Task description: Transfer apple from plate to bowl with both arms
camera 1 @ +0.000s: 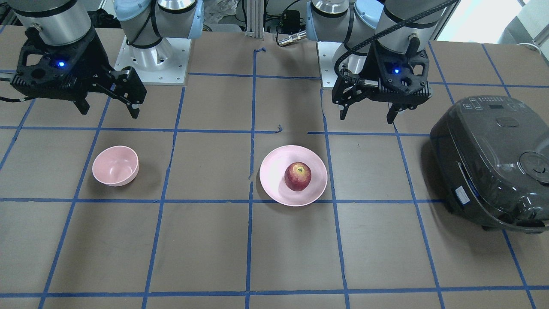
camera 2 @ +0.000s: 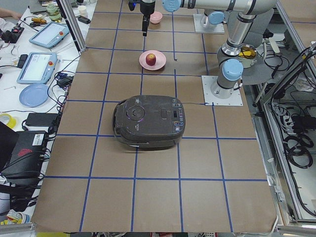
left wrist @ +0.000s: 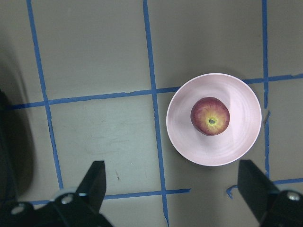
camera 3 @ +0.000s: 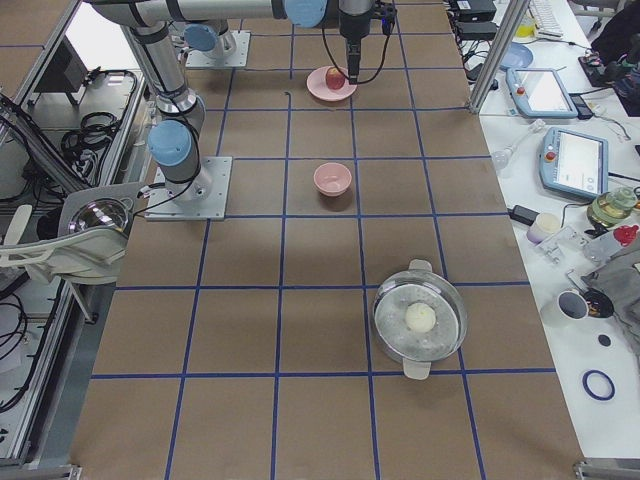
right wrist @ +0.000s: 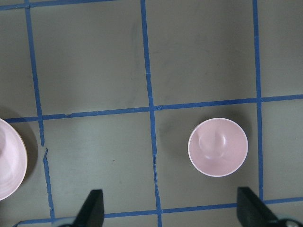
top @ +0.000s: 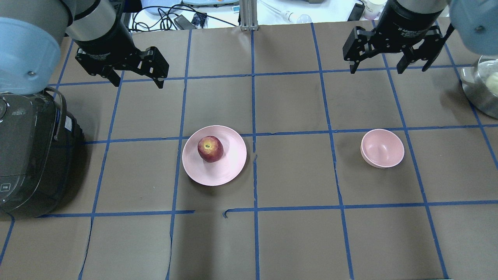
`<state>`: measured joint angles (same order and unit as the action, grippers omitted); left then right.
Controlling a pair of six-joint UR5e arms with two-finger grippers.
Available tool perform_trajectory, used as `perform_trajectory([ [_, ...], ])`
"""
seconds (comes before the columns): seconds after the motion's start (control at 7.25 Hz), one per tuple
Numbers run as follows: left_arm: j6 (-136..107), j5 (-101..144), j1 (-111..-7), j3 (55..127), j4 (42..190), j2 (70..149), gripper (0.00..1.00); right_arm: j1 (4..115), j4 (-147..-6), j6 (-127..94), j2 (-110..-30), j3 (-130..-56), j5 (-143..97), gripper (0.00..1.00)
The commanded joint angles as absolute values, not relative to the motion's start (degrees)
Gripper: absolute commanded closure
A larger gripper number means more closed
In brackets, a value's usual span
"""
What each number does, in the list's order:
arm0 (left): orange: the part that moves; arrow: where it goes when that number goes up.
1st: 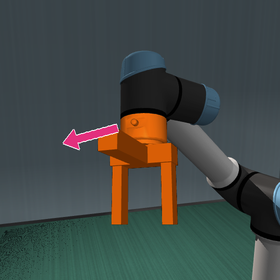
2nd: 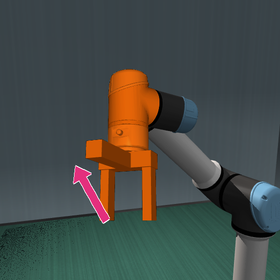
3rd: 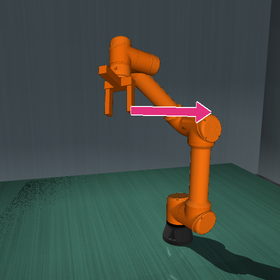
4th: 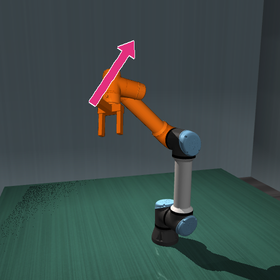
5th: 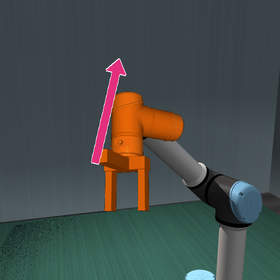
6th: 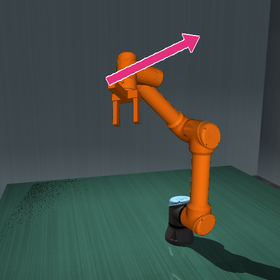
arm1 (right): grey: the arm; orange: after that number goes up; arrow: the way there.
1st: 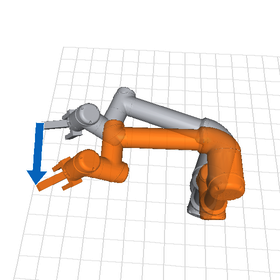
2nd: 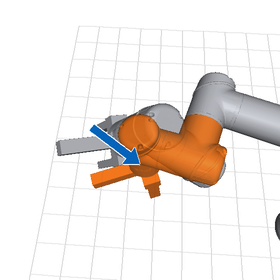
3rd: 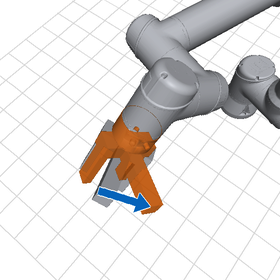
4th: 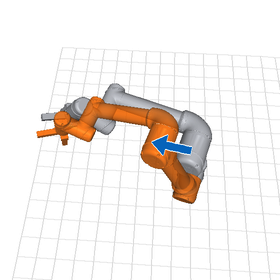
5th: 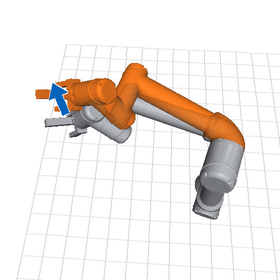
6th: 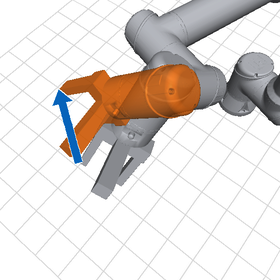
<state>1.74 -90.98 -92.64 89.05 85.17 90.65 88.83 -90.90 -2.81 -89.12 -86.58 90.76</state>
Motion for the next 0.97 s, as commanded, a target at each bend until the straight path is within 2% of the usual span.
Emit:
perform_trajectory([
  [0.0, 0.88, -90.88, -92.98, 89.38, 85.08, 90.88, 0.0, 88.86, -90.79, -2.81, -89.12, -86.57, 90.79, 0.0],
  [0.28, 0.62, -90.79, -93.78, 89.3, 84.64, 91.58, 0.0, 87.9, -90.79, -1.68, -88.6, -86.75, 90.7, 0.0],
  [0.55, -0.97, -90.62, -94.13, 89.47, 83.42, 92.19, 0.0, 78.64, -90.7, 8.65, -87.63, -87.79, 89.83, 0.0],
  [0.69, -1.58, -90.88, -95.26, 90.08, 83.23, 92.46, 0.0, 74.49, -91.4, 14.27, -87.63, -92.24, 89.82, 0.0],
  [0.83, -2.28, -90.88, -96.93, 91.39, 82.36, 93.16, 0.0, 72.53, -98.02, 16.41, -87.63, -98.64, 89.82, 0.0],
])
